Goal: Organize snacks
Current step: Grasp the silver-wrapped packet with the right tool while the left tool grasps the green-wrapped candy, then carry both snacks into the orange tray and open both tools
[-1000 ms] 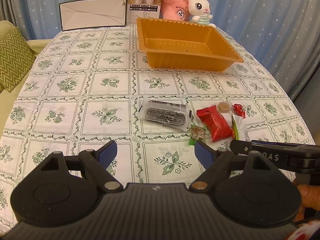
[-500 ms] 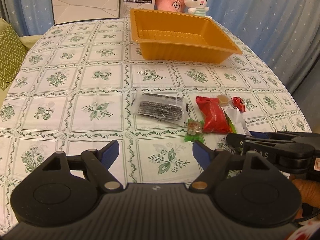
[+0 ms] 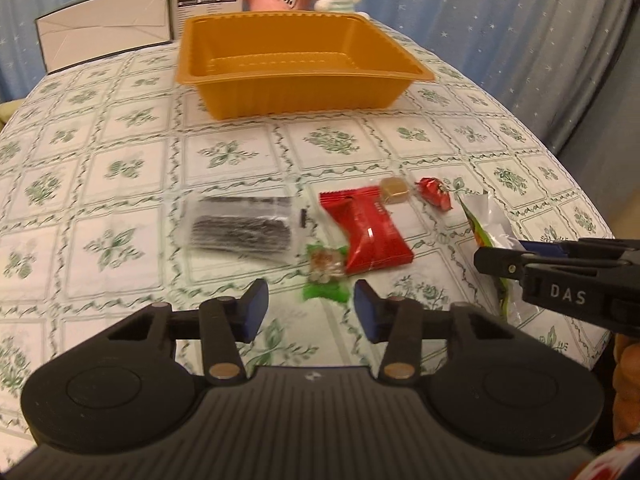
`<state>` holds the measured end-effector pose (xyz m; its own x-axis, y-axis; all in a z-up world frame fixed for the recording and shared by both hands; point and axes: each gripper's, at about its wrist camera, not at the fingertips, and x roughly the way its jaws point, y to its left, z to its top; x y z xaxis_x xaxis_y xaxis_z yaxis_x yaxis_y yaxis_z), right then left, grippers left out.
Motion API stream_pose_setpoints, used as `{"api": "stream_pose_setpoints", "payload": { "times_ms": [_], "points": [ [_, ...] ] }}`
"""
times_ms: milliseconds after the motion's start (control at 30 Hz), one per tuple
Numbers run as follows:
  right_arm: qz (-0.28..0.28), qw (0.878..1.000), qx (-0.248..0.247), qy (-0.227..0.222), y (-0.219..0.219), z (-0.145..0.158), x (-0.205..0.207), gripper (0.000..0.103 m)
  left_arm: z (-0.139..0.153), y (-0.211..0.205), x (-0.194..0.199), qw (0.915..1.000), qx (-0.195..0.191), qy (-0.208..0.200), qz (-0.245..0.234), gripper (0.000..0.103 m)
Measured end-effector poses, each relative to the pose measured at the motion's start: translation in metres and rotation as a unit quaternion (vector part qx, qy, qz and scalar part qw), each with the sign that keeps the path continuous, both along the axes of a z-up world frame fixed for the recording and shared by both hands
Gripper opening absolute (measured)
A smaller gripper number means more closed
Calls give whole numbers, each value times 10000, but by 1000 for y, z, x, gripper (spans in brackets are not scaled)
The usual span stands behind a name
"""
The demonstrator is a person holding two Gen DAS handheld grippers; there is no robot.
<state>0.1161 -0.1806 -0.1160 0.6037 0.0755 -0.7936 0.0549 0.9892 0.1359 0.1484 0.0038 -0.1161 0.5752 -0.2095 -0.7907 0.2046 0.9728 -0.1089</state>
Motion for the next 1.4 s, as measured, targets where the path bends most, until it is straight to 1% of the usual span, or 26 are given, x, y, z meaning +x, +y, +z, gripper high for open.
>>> {"api": "stream_pose_setpoints", "payload": {
  "times_ms": [200,367,467,633,867,1233,1400],
  "points": [
    [-78,9999,89,-3,-6,-1,0,29,-8,-11,11,10000,70,-13,-6,37],
    [-110,9998,135,21,-8,-3,0,29,-13,-17,14,9998,181,-75,33,27],
    [-124,9998,146,36,-10,-4,0,29,-13,-18,13,9996,246,-126,29,23],
    [-125,9998,150,30,-10,-4,-1,29,-11,-15,7,9997,226,-93,-2,19],
    [-76,9999,150,-4,-6,0,-3,29,-6,-5,-8,9997,177,-67,140,18],
    [23,9997,143,-176,4,17,-6,29,26,1,-18,9990,80,-347,266,18],
    [61,9996,135,-239,7,25,-7,29,36,1,-20,9986,22,-431,301,18]
  ]
}}
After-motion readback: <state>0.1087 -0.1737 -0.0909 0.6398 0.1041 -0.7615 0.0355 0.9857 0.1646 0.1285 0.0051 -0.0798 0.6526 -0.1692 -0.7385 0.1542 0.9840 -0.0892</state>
